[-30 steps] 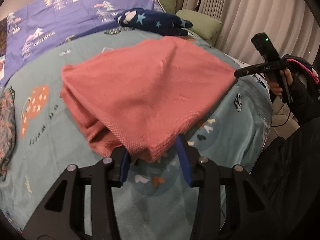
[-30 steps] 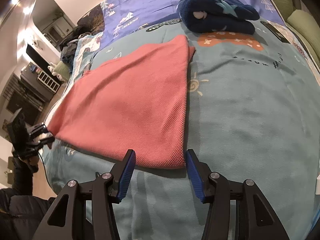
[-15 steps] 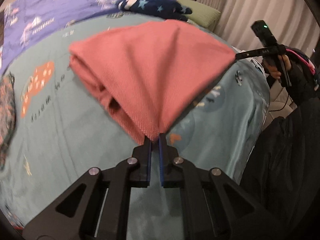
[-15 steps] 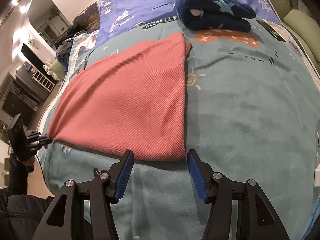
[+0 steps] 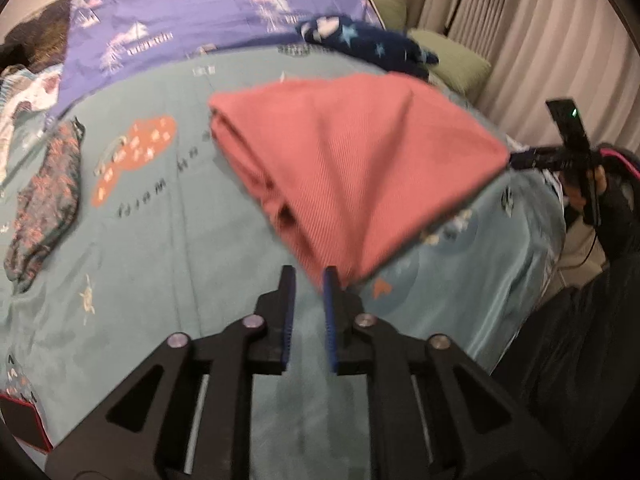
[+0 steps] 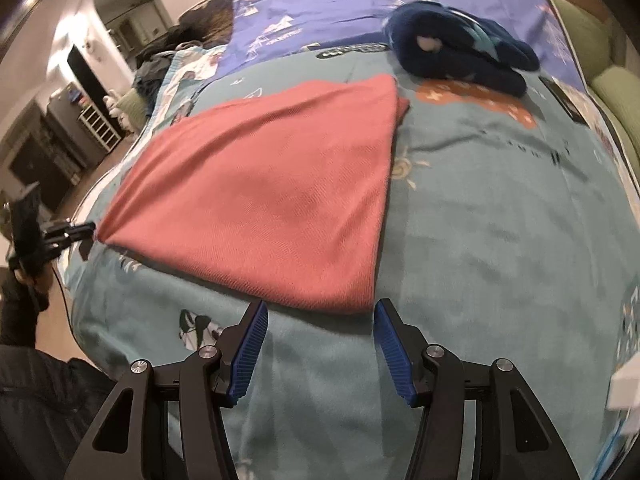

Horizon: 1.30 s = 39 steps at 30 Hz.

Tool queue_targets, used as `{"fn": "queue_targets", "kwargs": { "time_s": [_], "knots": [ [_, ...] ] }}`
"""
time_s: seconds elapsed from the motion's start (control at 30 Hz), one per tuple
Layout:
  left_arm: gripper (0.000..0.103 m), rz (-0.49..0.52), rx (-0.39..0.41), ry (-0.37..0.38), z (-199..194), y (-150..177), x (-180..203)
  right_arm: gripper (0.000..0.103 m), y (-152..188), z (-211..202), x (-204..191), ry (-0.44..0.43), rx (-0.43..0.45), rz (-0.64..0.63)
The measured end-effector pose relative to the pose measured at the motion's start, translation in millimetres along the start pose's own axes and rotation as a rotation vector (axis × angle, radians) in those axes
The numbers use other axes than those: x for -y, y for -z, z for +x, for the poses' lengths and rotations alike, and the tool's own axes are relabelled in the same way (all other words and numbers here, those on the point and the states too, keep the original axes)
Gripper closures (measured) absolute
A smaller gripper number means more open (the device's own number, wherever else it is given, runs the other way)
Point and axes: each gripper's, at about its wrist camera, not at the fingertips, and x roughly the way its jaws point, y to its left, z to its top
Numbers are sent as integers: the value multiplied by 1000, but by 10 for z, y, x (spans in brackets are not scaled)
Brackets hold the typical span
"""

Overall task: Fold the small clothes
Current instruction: 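Release the shirt with the left gripper and pull both tools back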

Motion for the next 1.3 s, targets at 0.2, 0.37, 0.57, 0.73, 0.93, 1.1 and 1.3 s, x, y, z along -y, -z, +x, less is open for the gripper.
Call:
{"fn": "queue_targets", "kwargs": {
  "time_s": [0.2, 0.37, 0.57, 0.73, 0.93, 1.1, 1.3],
  "knots": [
    [77, -16, 0, 8, 247, -176, 142, 97, -109, 146, 179, -74, 8, 44],
    [70, -133, -56, -47, 510, -22, -82, 99, -28, -48, 147, -71, 27, -46],
    [68, -167, -53, -75, 400, 87, -82, 99, 87, -53, 374, -37, 4, 46],
    [68, -151, -15, -87, 208, 15, 80, 96, 58, -312, 265, 13, 77, 68],
    [62, -123, 88, -92, 48, -137, 279, 87, -128, -337, -379, -4, 126, -77],
    [60, -166, 135, -46, 128, -177, 242, 86, -231, -22, -917, -85, 94, -166],
    [59, -186, 99, -75, 437, -136, 231, 85, -326, 476, -837, -16, -19, -18]
  ]
}}
